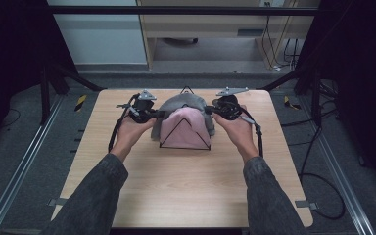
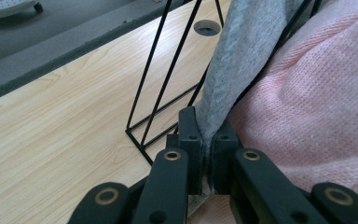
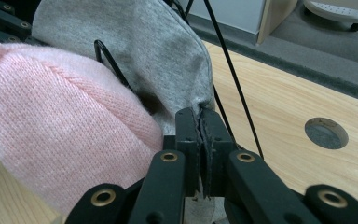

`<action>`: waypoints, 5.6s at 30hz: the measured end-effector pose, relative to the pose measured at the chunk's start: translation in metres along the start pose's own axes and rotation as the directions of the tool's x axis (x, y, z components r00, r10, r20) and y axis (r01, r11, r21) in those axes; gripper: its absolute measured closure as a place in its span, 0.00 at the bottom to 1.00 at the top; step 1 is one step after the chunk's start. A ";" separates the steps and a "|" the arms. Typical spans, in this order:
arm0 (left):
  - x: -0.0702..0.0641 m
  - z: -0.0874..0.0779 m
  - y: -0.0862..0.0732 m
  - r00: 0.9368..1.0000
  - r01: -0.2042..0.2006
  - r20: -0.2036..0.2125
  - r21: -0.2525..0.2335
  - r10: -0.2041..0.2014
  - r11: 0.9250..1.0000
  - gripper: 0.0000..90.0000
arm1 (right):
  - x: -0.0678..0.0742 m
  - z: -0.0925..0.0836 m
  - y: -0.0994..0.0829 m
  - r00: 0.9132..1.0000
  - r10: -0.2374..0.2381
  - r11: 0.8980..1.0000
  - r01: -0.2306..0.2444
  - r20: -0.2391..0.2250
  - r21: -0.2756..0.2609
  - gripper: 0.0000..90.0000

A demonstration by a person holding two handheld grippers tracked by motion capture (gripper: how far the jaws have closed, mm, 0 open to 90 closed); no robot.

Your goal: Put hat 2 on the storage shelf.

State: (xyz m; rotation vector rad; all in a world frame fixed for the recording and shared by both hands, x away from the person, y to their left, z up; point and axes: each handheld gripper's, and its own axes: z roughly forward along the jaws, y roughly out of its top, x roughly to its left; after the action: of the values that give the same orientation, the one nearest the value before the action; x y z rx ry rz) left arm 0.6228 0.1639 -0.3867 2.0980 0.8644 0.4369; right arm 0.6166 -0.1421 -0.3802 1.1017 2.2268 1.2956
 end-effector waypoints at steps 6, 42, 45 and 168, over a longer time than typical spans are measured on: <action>0.000 0.001 -0.002 1.000 0.007 -0.002 0.000 -0.007 1.000 0.96 | 0.001 0.002 -0.002 1.000 -0.003 1.000 0.003 0.003 0.006 0.97; -0.003 -0.012 -0.013 0.999 0.032 -0.036 -0.010 -0.032 0.999 0.62 | 0.007 -0.015 0.000 0.999 -0.004 1.000 0.004 0.044 -0.003 0.62; -0.005 -0.020 -0.012 0.999 0.029 -0.045 -0.008 -0.029 1.000 0.51 | 0.010 -0.021 0.002 0.999 0.002 1.000 -0.002 0.052 -0.008 0.54; -0.051 -0.048 -0.175 0.999 -0.012 0.052 0.253 -0.001 0.967 0.04 | 0.034 -0.049 -0.179 0.995 0.038 0.968 -0.059 0.088 0.244 0.10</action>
State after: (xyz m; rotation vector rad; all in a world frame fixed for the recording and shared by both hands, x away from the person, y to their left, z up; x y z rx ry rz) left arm 0.4854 0.2313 -0.4957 2.3348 0.9243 0.2847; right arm 0.4835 -0.1950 -0.5024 1.2792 2.3578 0.9898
